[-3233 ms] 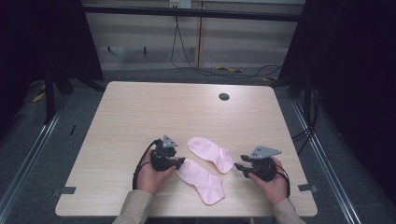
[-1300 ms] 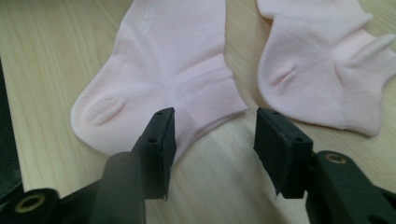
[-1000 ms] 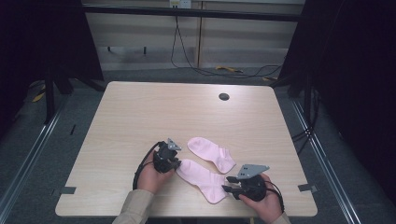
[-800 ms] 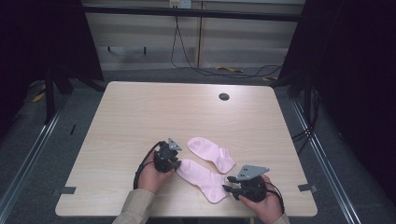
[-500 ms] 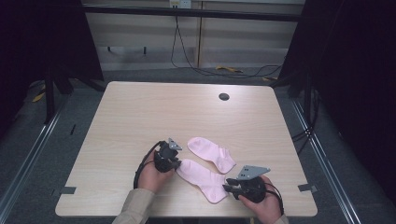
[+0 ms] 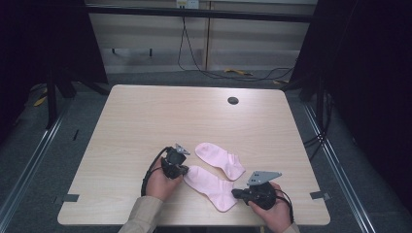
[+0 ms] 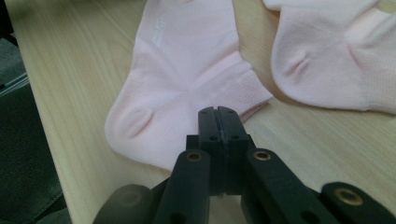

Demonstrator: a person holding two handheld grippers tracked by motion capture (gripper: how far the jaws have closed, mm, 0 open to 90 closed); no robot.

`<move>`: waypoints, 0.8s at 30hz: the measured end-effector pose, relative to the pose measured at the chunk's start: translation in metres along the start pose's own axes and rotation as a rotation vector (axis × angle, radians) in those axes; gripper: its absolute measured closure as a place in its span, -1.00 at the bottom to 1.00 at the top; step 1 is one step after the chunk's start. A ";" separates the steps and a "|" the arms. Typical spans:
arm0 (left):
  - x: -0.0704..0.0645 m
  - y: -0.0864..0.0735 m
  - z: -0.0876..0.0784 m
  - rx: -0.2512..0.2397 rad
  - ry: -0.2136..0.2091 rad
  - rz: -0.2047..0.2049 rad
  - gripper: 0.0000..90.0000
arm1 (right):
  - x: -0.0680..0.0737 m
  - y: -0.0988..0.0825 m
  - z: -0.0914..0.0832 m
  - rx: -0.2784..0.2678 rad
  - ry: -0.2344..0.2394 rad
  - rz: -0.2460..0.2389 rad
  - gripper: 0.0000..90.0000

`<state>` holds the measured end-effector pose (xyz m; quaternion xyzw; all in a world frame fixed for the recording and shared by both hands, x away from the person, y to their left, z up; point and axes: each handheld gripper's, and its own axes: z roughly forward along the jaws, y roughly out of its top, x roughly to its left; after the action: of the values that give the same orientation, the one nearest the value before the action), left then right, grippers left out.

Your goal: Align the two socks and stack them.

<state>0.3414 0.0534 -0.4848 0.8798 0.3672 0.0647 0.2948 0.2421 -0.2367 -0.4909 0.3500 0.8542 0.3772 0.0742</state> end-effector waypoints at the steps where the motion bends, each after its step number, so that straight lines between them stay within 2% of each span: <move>1: 0.000 0.000 -0.001 0.005 0.003 0.006 1.00 | 0.000 0.000 0.000 -0.002 0.000 0.000 0.99; 3: -0.001 0.001 -0.004 -0.004 -0.013 0.000 1.00 | 0.001 0.002 -0.002 -0.012 0.010 0.001 0.99; 7: 0.001 0.006 -0.015 -0.044 -0.019 -0.011 1.00 | 0.000 0.005 -0.006 -0.031 0.016 0.001 0.99; 13: 0.003 0.014 -0.027 -0.077 -0.017 -0.009 1.00 | -0.002 0.012 -0.014 -0.077 0.035 0.007 0.99; 16: 0.004 0.019 -0.030 -0.090 -0.018 -0.008 1.00 | -0.008 0.018 -0.019 -0.105 0.037 0.019 0.99; 24: 0.010 0.038 -0.031 -0.108 -0.025 -0.012 1.00 | -0.023 0.025 -0.027 -0.126 0.047 0.036 0.99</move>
<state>0.3613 0.0534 -0.4387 0.8612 0.3649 0.0716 0.3466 0.2626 -0.2561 -0.4573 0.3508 0.8240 0.4395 0.0691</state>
